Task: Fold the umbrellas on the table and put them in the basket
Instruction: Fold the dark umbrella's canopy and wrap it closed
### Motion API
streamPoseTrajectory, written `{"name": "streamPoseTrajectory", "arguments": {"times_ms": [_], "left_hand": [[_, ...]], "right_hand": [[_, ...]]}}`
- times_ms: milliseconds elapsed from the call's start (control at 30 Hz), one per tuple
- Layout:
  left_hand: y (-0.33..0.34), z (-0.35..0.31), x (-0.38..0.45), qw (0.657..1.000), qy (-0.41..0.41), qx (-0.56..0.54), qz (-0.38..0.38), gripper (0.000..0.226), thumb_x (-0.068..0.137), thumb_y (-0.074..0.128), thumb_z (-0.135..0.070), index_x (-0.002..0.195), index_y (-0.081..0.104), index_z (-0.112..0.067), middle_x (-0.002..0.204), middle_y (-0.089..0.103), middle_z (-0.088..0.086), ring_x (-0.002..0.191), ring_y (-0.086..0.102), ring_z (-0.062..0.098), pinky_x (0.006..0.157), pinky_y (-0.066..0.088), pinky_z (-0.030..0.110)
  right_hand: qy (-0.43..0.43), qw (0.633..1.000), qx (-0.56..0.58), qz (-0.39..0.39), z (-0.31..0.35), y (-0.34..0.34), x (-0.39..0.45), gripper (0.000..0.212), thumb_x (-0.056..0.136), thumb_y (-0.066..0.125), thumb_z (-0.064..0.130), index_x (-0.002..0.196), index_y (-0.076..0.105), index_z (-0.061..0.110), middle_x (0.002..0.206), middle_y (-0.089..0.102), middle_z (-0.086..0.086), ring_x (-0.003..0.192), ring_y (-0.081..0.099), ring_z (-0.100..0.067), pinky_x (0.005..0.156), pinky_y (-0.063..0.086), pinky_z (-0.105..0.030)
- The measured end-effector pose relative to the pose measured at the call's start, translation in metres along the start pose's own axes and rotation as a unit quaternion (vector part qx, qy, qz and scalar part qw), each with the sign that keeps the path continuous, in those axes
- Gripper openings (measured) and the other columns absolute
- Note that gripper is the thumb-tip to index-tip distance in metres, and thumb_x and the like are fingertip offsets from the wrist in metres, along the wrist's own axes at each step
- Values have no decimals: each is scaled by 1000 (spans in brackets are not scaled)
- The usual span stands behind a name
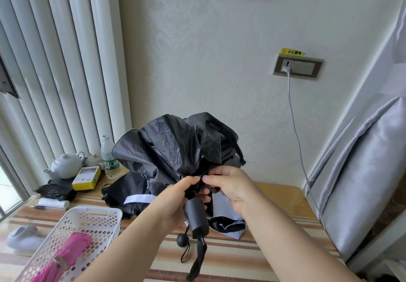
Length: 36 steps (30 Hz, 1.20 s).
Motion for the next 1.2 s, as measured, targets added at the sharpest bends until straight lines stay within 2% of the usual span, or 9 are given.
{"name": "streamPoseTrajectory", "arguments": {"times_ms": [200,400,533,600,733,833,967,1067,1200], "left_hand": [[1,2,-2,996,-28,-85,5,20,90,54,-12,93,65,4,77,68,17,68,68,24,68,59,33],[-5,7,-4,990,-67,-123,-22,11,89,54,0,94,58,9,74,64,20,51,63,21,50,57,25],[-11,9,-3,995,-65,-77,-26,4,90,50,3,86,51,1,66,54,12,42,46,12,39,43,18],[-9,8,-4,998,-32,-28,-37,10,89,49,6,82,50,-1,61,51,11,41,42,11,39,40,19],[2,7,-12,999,9,49,-20,16,89,48,7,78,48,-4,52,47,4,43,38,10,43,38,19],[5,4,-20,997,15,77,0,8,92,49,3,86,48,-1,47,46,-1,42,37,10,41,38,18],[-1,-6,-23,993,52,108,3,8,90,51,4,90,45,-2,55,46,1,46,34,10,45,38,21],[-5,-12,-19,991,66,114,-10,17,88,52,6,94,40,-5,62,49,4,46,36,10,46,40,21],[-16,-18,-12,991,75,109,-34,23,88,50,8,95,35,-8,61,46,4,46,35,10,45,39,20]], "right_hand": [[-28,996,-87,18,-4,6,-8,8,86,70,9,84,67,15,73,67,4,57,60,2,51,42,-7],[-59,961,-260,74,-3,2,-16,15,90,62,28,86,75,33,89,73,16,98,63,1,93,46,-21],[-232,913,-327,-81,42,-20,-37,12,81,73,30,82,61,32,74,57,13,67,52,2,62,41,-10],[-306,877,-365,-62,57,-2,-50,30,77,75,35,95,52,30,86,46,13,74,46,-1,67,39,-12],[-273,845,-457,-54,51,25,-37,41,80,69,46,105,45,24,100,44,10,91,50,-12,77,42,-27],[-245,893,-363,-103,59,1,-12,10,88,65,24,83,58,21,80,64,5,77,62,-18,70,48,-28],[-190,962,-151,-125,59,-32,7,15,90,65,15,75,63,19,78,70,-3,75,65,-22,67,47,-28],[-282,912,-235,-182,72,-40,-9,11,89,67,17,79,61,18,73,64,8,68,60,-5,61,42,-9],[-386,855,-247,-241,88,-56,-32,16,88,68,16,76,58,17,68,58,14,64,56,0,60,39,-4]]}}
Point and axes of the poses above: each hand's wrist, its own x-axis towards the middle knuckle, its own y-axis out of the palm, z = x × y, the point moved 7 cm from there along x, towards the middle knuckle
